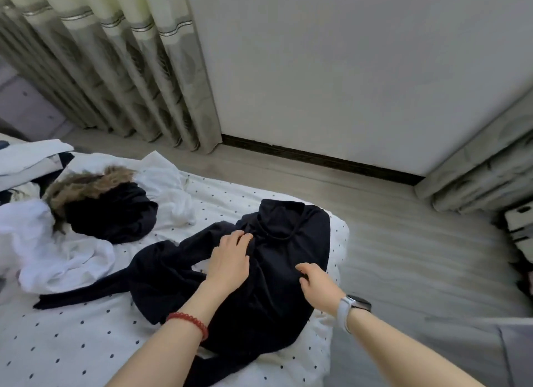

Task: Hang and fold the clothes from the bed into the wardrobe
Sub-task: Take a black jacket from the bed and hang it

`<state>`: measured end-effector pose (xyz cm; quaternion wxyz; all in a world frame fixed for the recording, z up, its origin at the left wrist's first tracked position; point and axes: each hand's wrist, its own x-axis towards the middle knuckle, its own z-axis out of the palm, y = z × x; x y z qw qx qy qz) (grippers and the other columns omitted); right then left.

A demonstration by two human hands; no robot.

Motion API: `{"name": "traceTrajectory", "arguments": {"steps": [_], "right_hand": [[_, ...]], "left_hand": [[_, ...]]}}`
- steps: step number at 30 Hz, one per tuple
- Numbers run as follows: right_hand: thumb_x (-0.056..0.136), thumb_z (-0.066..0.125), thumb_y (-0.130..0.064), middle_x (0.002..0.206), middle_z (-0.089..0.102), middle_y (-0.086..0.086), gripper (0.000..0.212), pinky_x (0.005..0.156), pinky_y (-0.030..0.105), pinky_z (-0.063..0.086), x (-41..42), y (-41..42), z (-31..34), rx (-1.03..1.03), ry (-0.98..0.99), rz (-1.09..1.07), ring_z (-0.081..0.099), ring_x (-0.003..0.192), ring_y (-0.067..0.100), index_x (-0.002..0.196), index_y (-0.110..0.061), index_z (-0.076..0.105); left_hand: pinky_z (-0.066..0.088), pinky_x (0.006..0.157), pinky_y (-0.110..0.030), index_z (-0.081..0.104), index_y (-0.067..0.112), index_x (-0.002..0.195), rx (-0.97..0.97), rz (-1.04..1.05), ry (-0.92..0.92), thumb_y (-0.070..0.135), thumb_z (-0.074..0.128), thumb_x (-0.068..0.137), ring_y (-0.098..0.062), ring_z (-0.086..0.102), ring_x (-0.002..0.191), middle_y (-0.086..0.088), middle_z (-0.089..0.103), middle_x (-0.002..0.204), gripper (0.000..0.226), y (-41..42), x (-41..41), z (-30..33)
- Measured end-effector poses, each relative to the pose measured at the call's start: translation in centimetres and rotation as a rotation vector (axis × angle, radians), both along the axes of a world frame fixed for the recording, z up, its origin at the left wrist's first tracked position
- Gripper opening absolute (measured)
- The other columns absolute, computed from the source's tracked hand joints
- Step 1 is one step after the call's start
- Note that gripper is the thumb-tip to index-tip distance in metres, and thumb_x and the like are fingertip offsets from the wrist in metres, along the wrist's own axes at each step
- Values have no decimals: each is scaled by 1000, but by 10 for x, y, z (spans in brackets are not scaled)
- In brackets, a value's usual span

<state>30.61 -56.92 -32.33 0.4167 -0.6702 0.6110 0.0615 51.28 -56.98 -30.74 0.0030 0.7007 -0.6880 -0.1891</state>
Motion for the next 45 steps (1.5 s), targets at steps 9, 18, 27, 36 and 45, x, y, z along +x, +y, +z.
{"name": "traceTrajectory", "arguments": {"steps": [9, 18, 27, 36, 45], "right_hand": [[86, 39, 2, 155, 14, -11, 75, 80, 32, 47, -1, -105, -19, -218, 198, 480, 45, 118, 23, 149, -28, 12], [95, 37, -33, 121, 45, 0, 25, 60, 31, 37, -84, -108, 15, -460, 497, 422, 57, 98, 25, 114, -19, 45], [93, 46, -20, 105, 54, 4, 22, 57, 36, 47, -209, -89, 158, -973, 361, -106, 51, 99, 25, 109, -12, 58], [86, 51, 0, 93, 61, 7, 17, 74, 32, 46, -384, 28, 264, -962, 236, -404, 59, 89, 30, 96, -6, 63], [90, 47, 0, 99, 59, 5, 22, 79, 17, 33, -534, 175, 260, -651, 174, -683, 55, 99, 20, 102, -3, 65]], "left_hand": [[22, 105, -31, 53, 24, 124, 82, -376, -65, 29, 40, 96, -16, 54, 110, 4, 63, 118, 31, -70, -26, -37], [38, 82, -29, 67, 27, 87, -119, -197, -74, 33, 44, 92, -11, 58, 75, 12, 65, 76, 24, -32, 21, 12], [39, 51, -28, 63, 7, 68, -680, -165, -18, 8, 79, 67, -24, 48, 46, -10, 66, 99, 17, -63, -89, 142], [39, 68, -29, 64, 16, 89, -497, -418, 63, 32, 52, 89, -25, 62, 85, -1, 67, 87, 20, -45, -283, 241], [42, 83, -28, 63, 25, 90, -290, -773, 297, 31, 64, 85, -19, 56, 100, 8, 57, 98, 8, 16, -490, 246]]}}
